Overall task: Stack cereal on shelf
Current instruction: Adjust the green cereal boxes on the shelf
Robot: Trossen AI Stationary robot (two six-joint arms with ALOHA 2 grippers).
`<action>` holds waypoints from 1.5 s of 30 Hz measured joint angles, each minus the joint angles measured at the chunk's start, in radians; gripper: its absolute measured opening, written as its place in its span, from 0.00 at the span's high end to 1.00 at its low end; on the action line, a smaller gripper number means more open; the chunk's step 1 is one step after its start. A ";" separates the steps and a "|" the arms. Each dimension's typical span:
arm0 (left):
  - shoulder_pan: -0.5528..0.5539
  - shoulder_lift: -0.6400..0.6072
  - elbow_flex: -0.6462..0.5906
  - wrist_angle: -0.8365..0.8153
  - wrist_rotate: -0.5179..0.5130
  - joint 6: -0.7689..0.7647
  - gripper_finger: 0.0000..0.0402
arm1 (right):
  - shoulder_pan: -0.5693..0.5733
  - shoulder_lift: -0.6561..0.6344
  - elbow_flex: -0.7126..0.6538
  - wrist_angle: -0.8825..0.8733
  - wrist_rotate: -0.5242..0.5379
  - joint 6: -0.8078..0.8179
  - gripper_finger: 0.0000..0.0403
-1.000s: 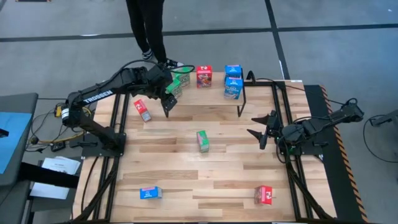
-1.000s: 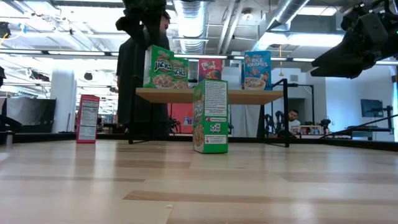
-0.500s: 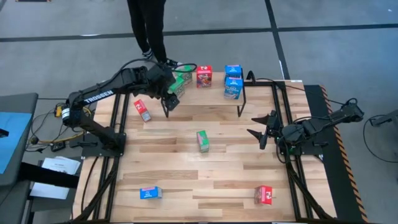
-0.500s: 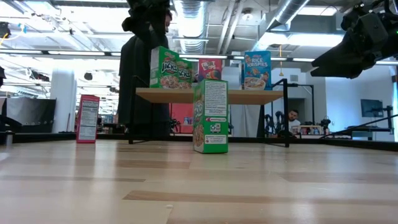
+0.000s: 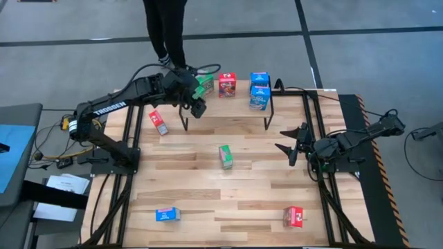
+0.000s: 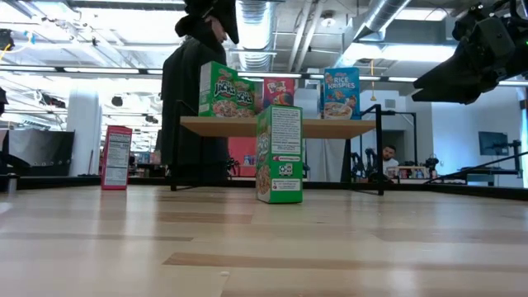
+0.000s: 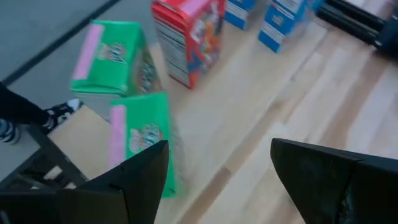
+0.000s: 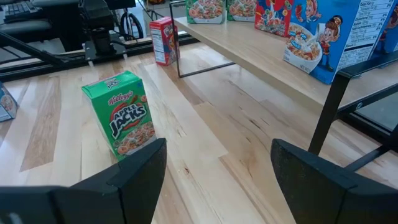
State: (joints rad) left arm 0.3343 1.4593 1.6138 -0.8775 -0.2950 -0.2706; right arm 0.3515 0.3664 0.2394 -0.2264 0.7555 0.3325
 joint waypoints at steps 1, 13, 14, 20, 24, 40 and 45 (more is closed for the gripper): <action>0.007 0.000 0.000 0.006 -0.007 0.000 0.33 | 0.000 0.000 0.000 0.000 0.000 0.000 0.22; 0.118 0.035 0.002 0.054 0.029 0.015 0.33 | 0.000 0.000 0.000 0.000 0.000 0.000 0.22; 0.130 0.040 0.001 0.045 0.035 0.015 0.33 | 0.000 0.000 0.000 0.000 0.000 0.000 0.22; 0.174 0.072 0.001 0.040 0.106 0.014 0.33 | 0.000 0.000 0.000 0.000 0.000 0.000 0.22; 0.172 0.083 0.002 0.053 0.122 0.023 0.33 | 0.000 0.000 0.000 -0.001 0.000 0.000 0.22; 0.153 0.082 0.002 0.067 0.238 0.080 0.33 | 0.000 0.000 0.000 -0.001 0.000 0.000 0.22; 0.148 0.081 0.001 0.086 0.239 0.108 0.33 | 0.000 0.000 0.000 -0.001 0.000 0.000 0.22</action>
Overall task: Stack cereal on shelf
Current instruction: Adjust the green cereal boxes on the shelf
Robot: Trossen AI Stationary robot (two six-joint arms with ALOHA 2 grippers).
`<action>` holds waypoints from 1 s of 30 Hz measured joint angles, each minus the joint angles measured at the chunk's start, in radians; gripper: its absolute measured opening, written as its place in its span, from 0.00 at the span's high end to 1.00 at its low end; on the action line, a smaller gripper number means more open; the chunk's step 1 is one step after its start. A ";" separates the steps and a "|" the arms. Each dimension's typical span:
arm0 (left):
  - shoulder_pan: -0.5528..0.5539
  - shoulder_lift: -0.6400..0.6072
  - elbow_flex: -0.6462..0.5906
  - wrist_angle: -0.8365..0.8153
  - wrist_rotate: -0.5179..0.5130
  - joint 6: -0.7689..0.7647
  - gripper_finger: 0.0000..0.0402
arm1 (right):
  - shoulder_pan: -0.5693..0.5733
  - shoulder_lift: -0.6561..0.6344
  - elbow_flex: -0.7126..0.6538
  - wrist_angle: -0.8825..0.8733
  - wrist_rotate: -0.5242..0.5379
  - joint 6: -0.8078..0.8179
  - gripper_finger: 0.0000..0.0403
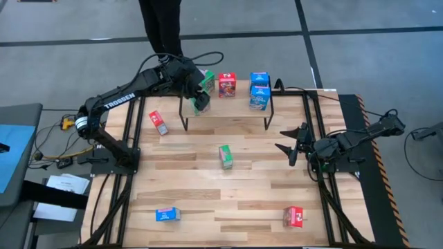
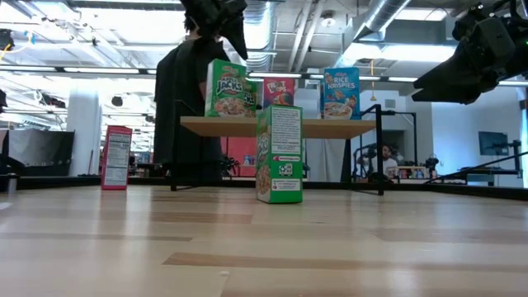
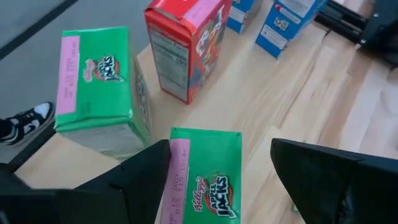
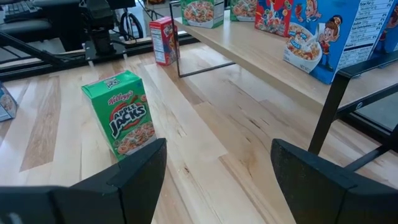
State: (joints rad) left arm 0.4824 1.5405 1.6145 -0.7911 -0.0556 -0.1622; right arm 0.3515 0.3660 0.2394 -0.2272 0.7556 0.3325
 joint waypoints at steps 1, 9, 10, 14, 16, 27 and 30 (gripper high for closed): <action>0.000 0.000 -0.001 0.008 0.002 0.001 0.33 | 0.000 0.000 0.000 0.000 0.000 0.000 0.22; 0.006 -0.013 -0.001 0.107 -0.001 0.034 0.33 | 0.000 0.000 0.000 0.000 0.000 0.000 0.22; 0.011 -0.013 -0.001 0.109 -0.001 0.035 0.33 | 0.000 0.000 0.000 0.000 0.000 0.000 0.22; 0.035 -0.005 -0.001 0.129 0.015 0.038 0.33 | 0.000 0.000 0.000 0.000 0.000 0.000 0.22; 0.056 0.002 -0.001 0.129 0.041 0.038 0.33 | 0.000 0.000 0.000 0.000 0.000 0.000 0.22; 0.083 0.034 0.000 0.156 0.123 0.019 0.33 | 0.000 0.000 0.000 -0.001 0.000 0.000 0.22; 0.084 0.037 0.000 0.155 0.123 0.015 0.33 | 0.000 0.000 0.000 -0.001 0.000 0.000 0.22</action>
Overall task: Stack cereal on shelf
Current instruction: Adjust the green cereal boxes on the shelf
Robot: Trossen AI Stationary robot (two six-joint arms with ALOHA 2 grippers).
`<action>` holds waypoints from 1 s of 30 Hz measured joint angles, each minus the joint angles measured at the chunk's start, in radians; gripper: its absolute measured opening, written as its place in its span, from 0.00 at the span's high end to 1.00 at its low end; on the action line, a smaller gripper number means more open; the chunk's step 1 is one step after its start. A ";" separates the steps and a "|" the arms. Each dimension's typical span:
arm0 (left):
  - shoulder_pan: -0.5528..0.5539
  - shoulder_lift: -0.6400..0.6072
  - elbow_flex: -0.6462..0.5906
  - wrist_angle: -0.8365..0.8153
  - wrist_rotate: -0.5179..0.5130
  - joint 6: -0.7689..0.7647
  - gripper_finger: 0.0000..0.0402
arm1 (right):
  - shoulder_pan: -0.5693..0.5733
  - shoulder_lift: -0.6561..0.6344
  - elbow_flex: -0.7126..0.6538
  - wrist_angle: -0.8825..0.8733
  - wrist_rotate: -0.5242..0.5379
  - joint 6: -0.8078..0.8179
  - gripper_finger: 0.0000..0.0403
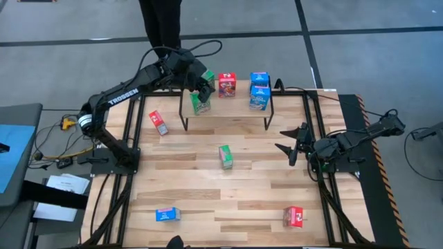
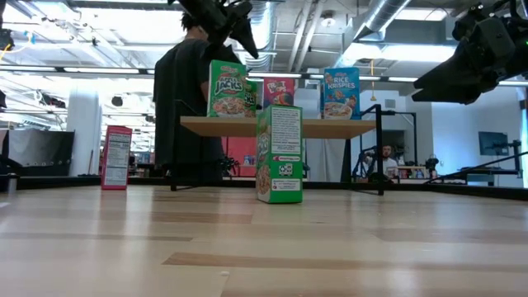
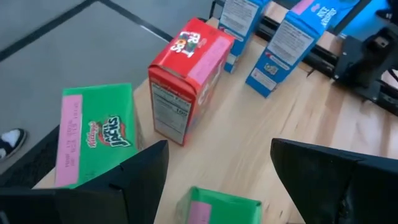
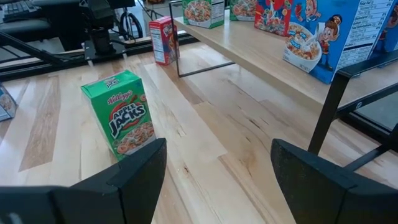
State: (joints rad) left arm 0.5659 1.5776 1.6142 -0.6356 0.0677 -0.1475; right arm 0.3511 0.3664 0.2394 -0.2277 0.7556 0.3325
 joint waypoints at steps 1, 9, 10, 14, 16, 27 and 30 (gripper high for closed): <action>0.000 0.001 0.000 -0.005 0.000 -0.004 0.33 | 0.000 0.000 0.000 0.000 0.000 0.000 0.22; 0.008 0.021 0.001 -0.016 0.008 -0.003 0.33 | 0.000 0.000 0.000 0.000 0.000 0.000 0.22; 0.009 0.023 0.001 -0.023 0.007 -0.003 0.33 | 0.000 0.000 0.000 0.000 0.000 0.000 0.22; 0.016 0.025 0.001 -0.033 0.007 -0.004 0.33 | 0.000 0.000 0.000 0.001 0.000 0.000 0.22; 0.021 0.026 0.001 -0.043 0.007 -0.005 0.33 | 0.000 0.000 0.000 0.000 0.000 0.000 0.22; 0.023 0.026 0.002 -0.102 -0.030 0.007 0.33 | 0.000 0.000 0.000 0.000 0.000 0.000 0.22; 0.023 0.026 0.002 -0.104 -0.047 0.010 0.33 | 0.000 0.000 0.000 0.000 0.000 0.000 0.22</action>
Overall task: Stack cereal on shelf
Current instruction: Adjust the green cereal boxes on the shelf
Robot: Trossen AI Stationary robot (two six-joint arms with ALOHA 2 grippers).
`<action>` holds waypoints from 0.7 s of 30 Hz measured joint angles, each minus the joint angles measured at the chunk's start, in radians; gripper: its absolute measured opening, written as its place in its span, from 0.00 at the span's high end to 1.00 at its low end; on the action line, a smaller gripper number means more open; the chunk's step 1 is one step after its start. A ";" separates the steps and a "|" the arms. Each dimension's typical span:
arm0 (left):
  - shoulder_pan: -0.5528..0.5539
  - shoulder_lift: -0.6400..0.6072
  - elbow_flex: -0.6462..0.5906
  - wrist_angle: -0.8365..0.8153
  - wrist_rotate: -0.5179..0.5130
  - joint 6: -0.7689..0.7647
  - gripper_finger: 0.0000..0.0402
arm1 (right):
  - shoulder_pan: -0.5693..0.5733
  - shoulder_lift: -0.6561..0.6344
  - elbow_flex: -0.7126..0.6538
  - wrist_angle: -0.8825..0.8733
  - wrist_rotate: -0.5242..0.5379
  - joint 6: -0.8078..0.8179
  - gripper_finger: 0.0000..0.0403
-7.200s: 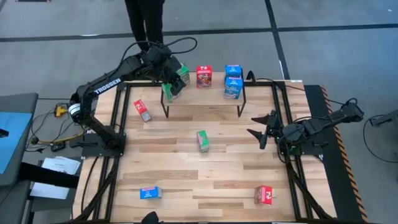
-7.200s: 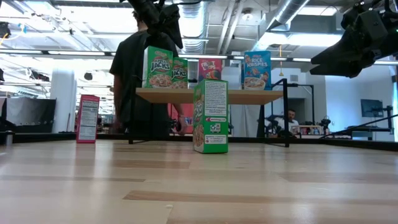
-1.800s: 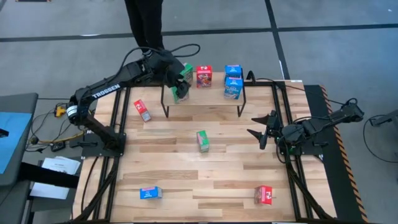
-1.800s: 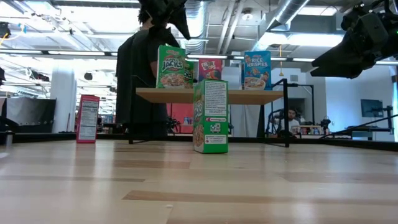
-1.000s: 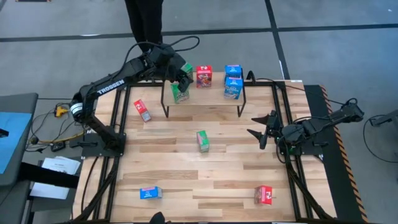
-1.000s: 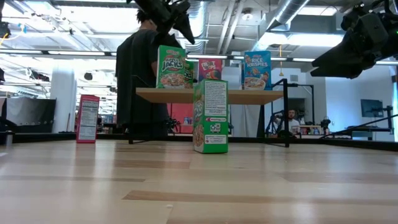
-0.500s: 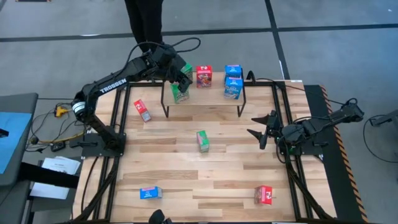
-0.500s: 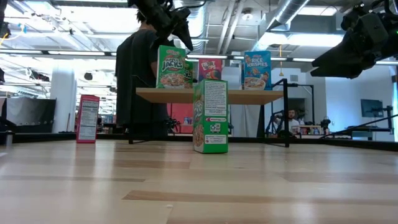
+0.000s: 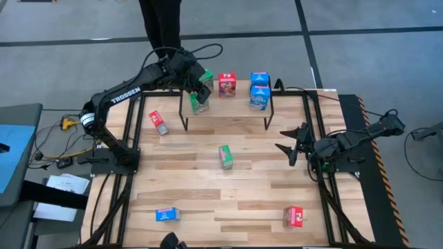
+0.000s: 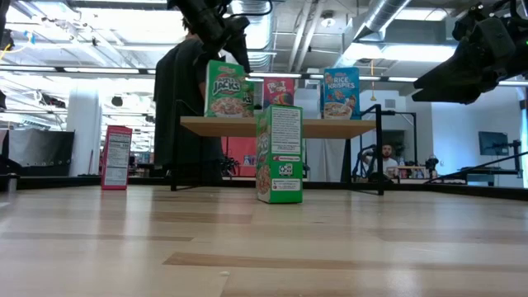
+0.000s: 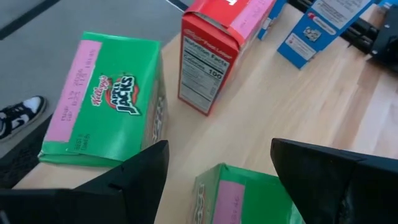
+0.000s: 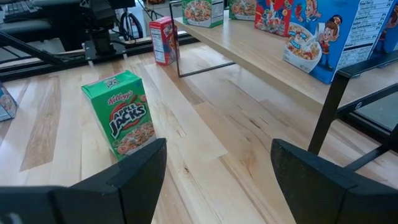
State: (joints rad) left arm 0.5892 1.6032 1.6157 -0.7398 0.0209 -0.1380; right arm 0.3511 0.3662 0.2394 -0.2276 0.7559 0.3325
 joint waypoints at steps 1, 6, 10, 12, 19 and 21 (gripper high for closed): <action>0.001 0.000 0.000 -0.001 -0.005 0.002 0.33 | 0.000 0.000 0.000 0.000 0.000 0.000 0.22; 0.014 0.000 0.000 -0.009 -0.016 0.003 0.33 | 0.000 0.000 0.000 0.000 0.000 0.000 0.22; 0.020 0.000 0.000 -0.015 -0.039 0.005 0.33 | 0.000 0.000 0.000 0.000 0.000 0.000 0.22; 0.021 0.000 0.000 -0.014 -0.055 0.014 0.33 | 0.000 0.000 0.000 0.000 0.000 0.000 0.22; 0.021 0.000 0.000 -0.013 -0.097 0.022 0.33 | 0.000 0.000 0.000 0.000 0.000 0.000 0.22; 0.021 0.000 0.000 -0.013 -0.116 0.023 0.33 | 0.000 0.000 0.000 0.000 0.000 0.000 0.22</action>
State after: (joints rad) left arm 0.6106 1.6032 1.6157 -0.7532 -0.0946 -0.1154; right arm 0.3511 0.3663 0.2394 -0.2275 0.7559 0.3325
